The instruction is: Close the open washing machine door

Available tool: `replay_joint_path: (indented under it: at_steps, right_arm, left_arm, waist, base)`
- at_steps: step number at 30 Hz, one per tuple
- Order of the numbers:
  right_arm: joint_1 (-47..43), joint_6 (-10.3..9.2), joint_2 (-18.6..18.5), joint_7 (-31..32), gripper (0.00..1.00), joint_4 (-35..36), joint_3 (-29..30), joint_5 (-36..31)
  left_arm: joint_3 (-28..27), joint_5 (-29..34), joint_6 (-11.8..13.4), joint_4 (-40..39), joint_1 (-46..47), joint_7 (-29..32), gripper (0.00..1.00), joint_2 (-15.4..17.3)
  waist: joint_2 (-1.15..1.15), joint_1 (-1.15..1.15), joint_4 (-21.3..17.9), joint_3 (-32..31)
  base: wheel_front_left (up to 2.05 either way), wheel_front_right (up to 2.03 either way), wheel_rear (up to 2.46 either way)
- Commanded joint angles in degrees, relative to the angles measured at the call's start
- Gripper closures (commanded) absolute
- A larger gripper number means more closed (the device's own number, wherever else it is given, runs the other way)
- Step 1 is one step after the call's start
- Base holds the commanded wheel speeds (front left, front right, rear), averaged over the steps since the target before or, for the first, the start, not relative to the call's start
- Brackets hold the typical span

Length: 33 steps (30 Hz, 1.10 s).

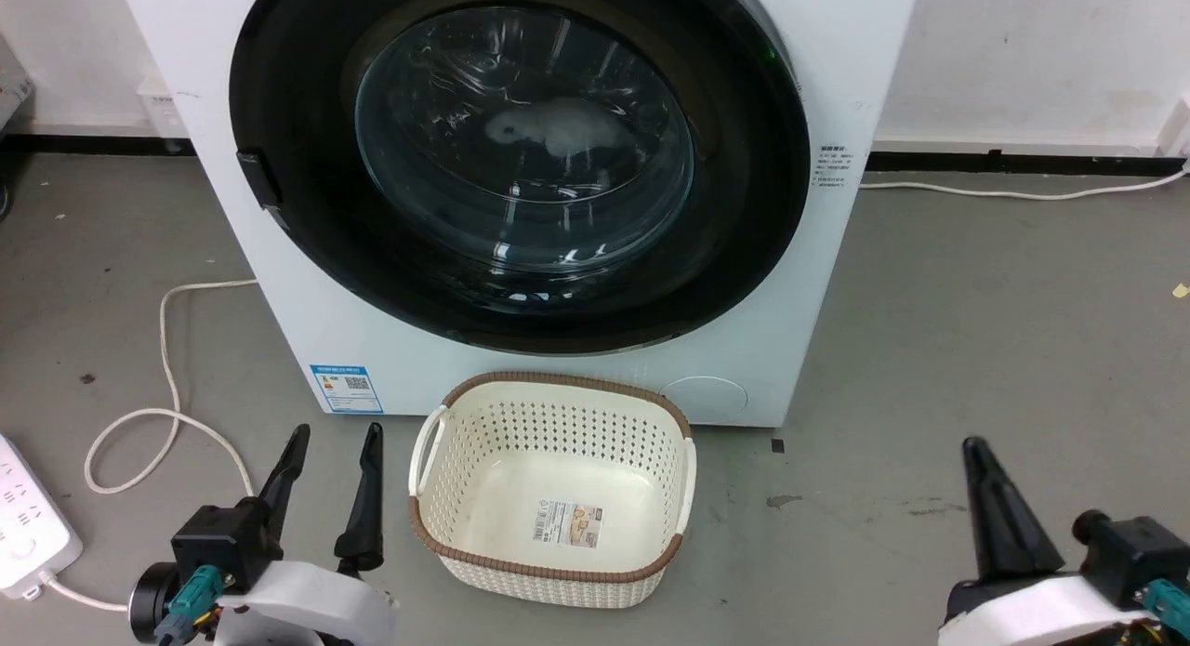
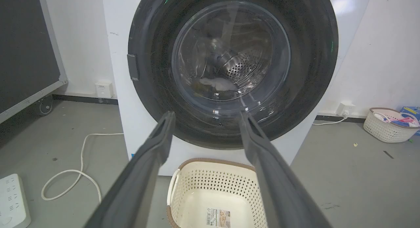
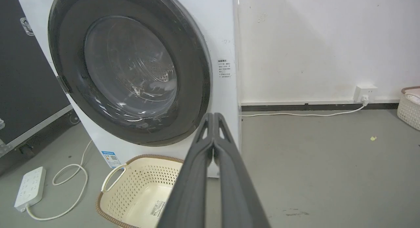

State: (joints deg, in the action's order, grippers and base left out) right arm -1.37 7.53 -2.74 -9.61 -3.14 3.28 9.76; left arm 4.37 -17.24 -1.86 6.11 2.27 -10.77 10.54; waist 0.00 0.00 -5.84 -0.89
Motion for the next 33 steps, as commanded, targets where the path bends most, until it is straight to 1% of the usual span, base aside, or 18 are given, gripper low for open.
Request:
replay_joint_path:
  at_steps: [1,2,3,13,19,24,31,32,33]
  right_arm:
    - [-1.2,-0.04,-0.1,0.9,0.73,0.3,-0.4,0.4]
    - [-1.4,-0.04,-0.1,1.6,0.2,0.3,-0.5,0.4]
    - [-1.5,-0.04,-0.1,1.9,0.0,0.5,-0.5,0.4]
    - [-2.1,-0.04,-0.1,3.2,0.0,0.6,-0.3,0.6]
    - [-2.0,-0.04,-0.1,3.4,0.0,0.5,-0.4,0.9]
    - [-2.0,-0.04,-0.1,3.4,0.0,0.4,-0.7,1.4]
    - [-1.9,-0.04,-0.1,3.1,0.0,0.1,-1.1,1.7]
    - [-1.1,0.0,0.0,3.4,1.0,0.2,-1.0,1.4]
    - [-1.0,0.0,0.0,3.5,1.0,0.2,-1.0,1.4]
  left_arm:
    - [0.0,-0.1,0.3,0.2,-0.7,0.2,0.0,0.1]
    - [0.0,-0.1,0.4,0.2,-0.7,0.3,0.0,0.1]
    - [0.1,-0.1,0.4,0.2,-0.6,0.3,0.0,0.2]
    - [0.5,-0.6,0.7,1.0,0.1,0.9,0.0,0.4]
    - [0.9,-0.4,0.9,1.5,0.7,1.2,0.0,0.7]
    - [1.0,-0.3,1.7,1.7,1.2,1.2,0.0,0.8]
    - [0.9,-0.9,1.8,2.0,1.4,0.9,0.0,0.8]
    - [0.8,-0.7,1.7,1.9,0.5,1.1,1.0,0.7]
    - [0.8,-0.6,1.7,1.9,0.4,1.2,1.0,0.7]
  waist:
    - [0.0,0.0,0.3,0.0]
    - [0.0,0.0,0.4,-0.1]
    - [0.0,0.0,0.5,0.0]
    - [0.0,0.0,0.9,0.0]
    - [0.0,0.0,0.8,0.1]
    - [0.0,0.0,0.8,0.2]
    - [0.0,0.0,0.8,0.3]
    - [0.0,0.0,0.8,0.3]
    - [0.0,0.0,0.8,0.3]
  base:
    - [0.0,0.0,0.0]
    - [0.0,0.0,0.0]
    - [0.0,0.0,0.0]
    - [0.0,0.0,0.0]
    - [0.0,0.0,0.0]
    - [0.0,0.0,0.0]
    - [0.0,0.0,0.0]
    - [0.0,0.0,0.0]
    - [0.0,0.0,0.0]
